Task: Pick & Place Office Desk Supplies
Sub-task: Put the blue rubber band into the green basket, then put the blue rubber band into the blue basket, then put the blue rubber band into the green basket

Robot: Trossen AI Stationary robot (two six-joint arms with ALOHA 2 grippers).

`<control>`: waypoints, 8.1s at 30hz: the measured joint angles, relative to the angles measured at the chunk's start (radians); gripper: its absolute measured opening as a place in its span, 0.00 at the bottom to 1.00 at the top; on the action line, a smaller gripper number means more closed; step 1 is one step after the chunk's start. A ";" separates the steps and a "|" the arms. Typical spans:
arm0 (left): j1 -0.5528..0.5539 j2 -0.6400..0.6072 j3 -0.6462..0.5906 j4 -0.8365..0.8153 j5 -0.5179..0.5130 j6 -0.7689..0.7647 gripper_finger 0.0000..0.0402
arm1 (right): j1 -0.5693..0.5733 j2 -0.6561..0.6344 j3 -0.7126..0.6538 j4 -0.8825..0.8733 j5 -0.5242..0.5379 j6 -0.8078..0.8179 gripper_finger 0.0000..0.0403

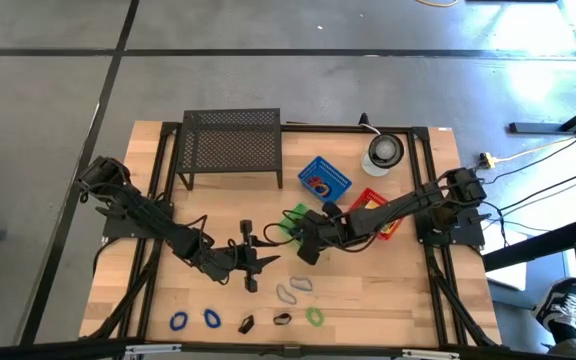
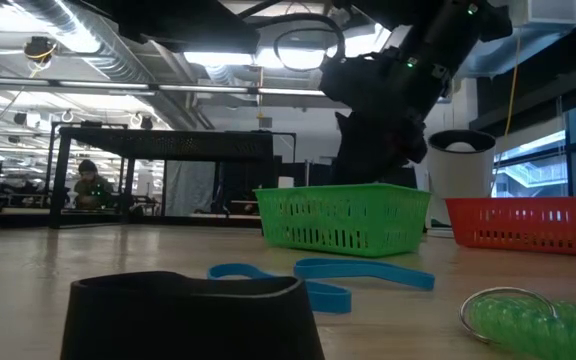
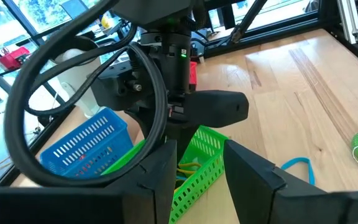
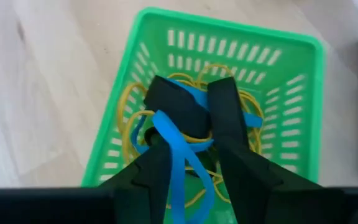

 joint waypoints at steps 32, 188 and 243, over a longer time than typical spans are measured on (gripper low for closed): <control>0.000 0.000 0.000 -0.048 0.099 -0.061 0.32 | 0.140 -0.121 0.001 0.094 -0.269 -0.069 0.34; -0.024 0.000 0.000 -0.126 0.272 -0.183 0.32 | 0.215 -0.091 0.001 0.088 0.338 0.273 0.03; -0.024 0.000 0.000 -0.119 0.281 -0.183 0.32 | 0.094 0.048 0.000 0.023 0.256 0.311 0.42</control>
